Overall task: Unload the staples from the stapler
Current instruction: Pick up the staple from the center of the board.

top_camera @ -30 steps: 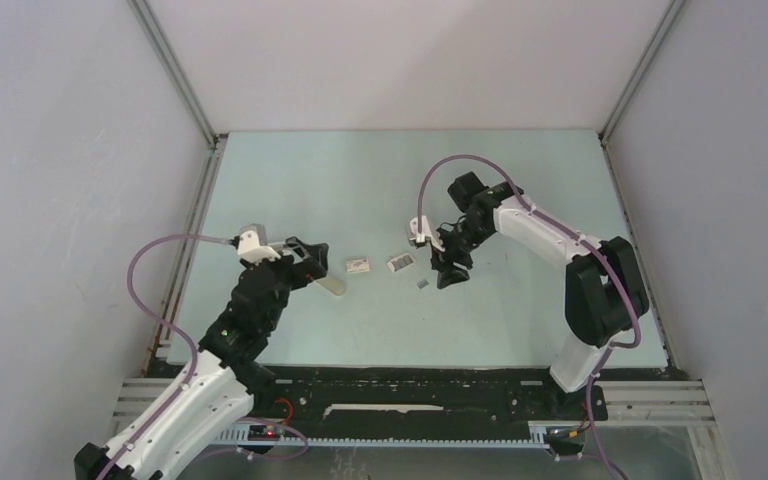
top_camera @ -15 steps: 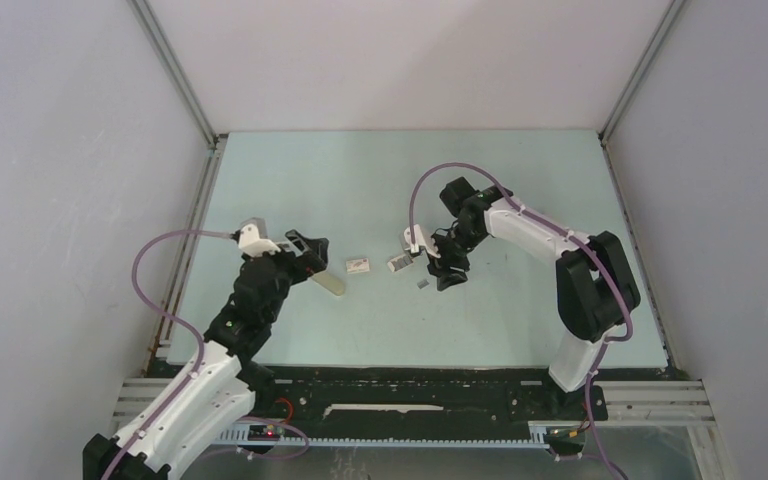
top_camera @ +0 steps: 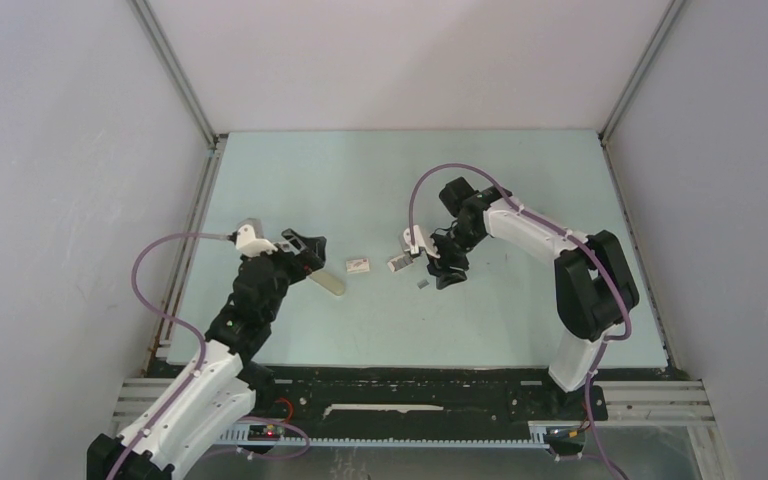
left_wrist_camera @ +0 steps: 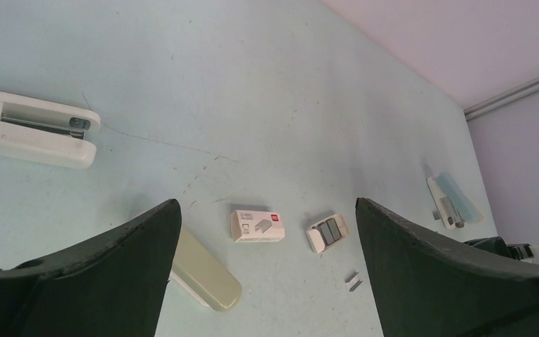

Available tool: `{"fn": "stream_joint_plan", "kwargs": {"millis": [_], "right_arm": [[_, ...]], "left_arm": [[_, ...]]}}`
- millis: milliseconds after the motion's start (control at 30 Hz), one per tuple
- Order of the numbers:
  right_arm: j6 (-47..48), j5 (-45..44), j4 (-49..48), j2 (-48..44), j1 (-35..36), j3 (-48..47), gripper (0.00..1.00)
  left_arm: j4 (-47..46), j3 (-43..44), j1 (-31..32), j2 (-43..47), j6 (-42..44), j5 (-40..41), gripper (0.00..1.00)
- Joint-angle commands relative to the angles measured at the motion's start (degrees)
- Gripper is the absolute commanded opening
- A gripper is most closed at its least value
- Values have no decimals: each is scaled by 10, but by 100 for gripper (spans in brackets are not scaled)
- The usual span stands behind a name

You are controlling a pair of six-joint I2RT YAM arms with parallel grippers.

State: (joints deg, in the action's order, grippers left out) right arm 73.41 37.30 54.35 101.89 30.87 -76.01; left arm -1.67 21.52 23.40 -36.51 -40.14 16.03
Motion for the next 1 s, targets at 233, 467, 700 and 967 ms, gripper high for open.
{"fn": "stream_joint_plan", "kwargs": {"millis": [233,467,700,967], "right_arm": [[21,-14,-2,8,14,3,58],[27,-32,-7,12,22,3,58],[33,-52,-14,19,24,3,58],[34,-97,-44,44,34,3,58]], "left_arm": [[-26,-20,-13,-6,-13,-17,100],[-30,-31,-18,1,-20,-20,100],[-35,-38,-23,1,-24,-25,100],[-40,-40,-29,-4,-26,-31,100]]}}
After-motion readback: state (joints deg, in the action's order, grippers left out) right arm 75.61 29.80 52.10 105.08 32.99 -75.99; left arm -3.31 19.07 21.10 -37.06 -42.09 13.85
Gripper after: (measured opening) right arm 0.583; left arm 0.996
